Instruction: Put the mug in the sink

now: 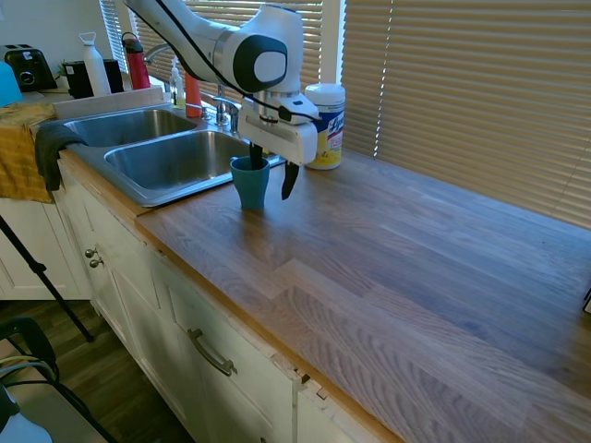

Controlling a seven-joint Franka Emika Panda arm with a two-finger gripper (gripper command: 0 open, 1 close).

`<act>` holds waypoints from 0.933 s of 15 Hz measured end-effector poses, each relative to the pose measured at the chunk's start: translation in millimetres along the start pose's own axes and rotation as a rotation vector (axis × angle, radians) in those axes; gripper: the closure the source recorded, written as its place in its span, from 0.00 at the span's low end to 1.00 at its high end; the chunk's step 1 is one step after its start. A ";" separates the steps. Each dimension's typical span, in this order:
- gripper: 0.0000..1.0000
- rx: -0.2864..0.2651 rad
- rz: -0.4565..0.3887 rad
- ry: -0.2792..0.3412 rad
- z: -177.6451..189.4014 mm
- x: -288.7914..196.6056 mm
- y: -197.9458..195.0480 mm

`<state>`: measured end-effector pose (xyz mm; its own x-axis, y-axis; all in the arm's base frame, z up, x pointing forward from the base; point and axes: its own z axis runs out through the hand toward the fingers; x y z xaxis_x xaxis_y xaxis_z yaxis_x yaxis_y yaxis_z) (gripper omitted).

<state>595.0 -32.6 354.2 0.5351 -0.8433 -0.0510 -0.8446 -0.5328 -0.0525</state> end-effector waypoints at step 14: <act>1.00 -0.001 -0.023 0.007 -3.1 -4.5 -6.5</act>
<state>597.9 -25.6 357.9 0.5541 -0.8313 -0.0424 -0.8322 -0.5520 -0.0523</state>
